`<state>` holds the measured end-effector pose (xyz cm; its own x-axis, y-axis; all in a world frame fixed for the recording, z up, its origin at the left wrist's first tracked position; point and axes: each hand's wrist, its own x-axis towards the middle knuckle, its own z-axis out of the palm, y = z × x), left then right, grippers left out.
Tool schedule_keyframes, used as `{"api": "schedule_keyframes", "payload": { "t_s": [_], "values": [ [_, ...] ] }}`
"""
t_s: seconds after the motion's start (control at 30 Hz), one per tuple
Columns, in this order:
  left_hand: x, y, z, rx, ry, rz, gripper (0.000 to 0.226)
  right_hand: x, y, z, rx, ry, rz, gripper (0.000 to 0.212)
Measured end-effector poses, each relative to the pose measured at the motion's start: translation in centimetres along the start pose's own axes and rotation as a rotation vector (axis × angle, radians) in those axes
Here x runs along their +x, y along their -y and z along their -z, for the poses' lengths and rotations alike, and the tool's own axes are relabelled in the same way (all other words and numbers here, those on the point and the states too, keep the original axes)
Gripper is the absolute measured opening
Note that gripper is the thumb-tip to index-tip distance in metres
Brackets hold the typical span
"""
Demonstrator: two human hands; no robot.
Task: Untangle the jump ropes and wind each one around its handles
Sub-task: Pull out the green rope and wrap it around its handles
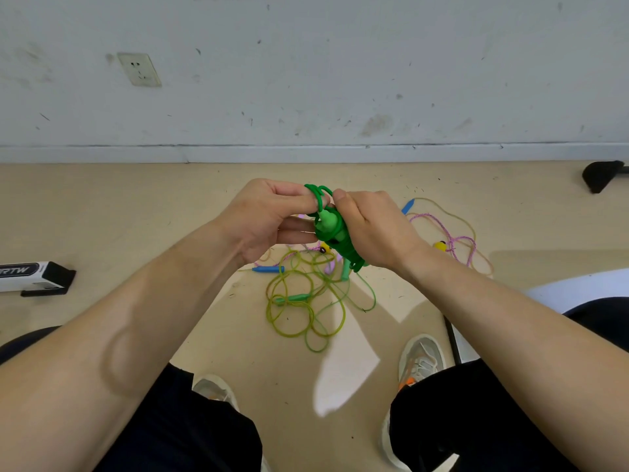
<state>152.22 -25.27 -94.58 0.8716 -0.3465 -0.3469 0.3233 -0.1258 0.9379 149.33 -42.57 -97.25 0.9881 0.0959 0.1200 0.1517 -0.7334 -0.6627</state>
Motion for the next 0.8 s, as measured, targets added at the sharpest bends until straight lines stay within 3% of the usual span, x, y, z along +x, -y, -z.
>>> {"api": "schedule_keyframes", "payload": {
  "t_s": [0.23, 0.3, 0.4, 0.6, 0.8],
  "values": [
    [0.0, -0.3, -0.9, -0.006, -0.083, -0.053, 0.007, 0.2, -0.6, -0.1, 0.138, -0.072, -0.032, 0.025],
    [0.0, -0.4, -1.0, -0.019, -0.084, -0.051, 0.015, 0.3, -0.6, -0.1, 0.238, -0.123, -0.013, 0.019],
    [0.0, -0.5, -0.9, -0.042, -0.088, -0.046, 0.029, 0.4, -0.7, 0.1, 0.344, -0.171, 0.016, 0.019],
    [-0.7, -0.8, -1.8, -0.057, -0.257, -0.106, 0.017, 0.5, -0.3, -0.5, 0.316, -0.179, 0.022, 0.018],
    [-0.7, -0.3, -2.0, 0.184, -0.489, -0.354, 0.014, 0.3, -0.1, -1.0, 0.279, -0.186, -0.032, 0.024]
  ]
}}
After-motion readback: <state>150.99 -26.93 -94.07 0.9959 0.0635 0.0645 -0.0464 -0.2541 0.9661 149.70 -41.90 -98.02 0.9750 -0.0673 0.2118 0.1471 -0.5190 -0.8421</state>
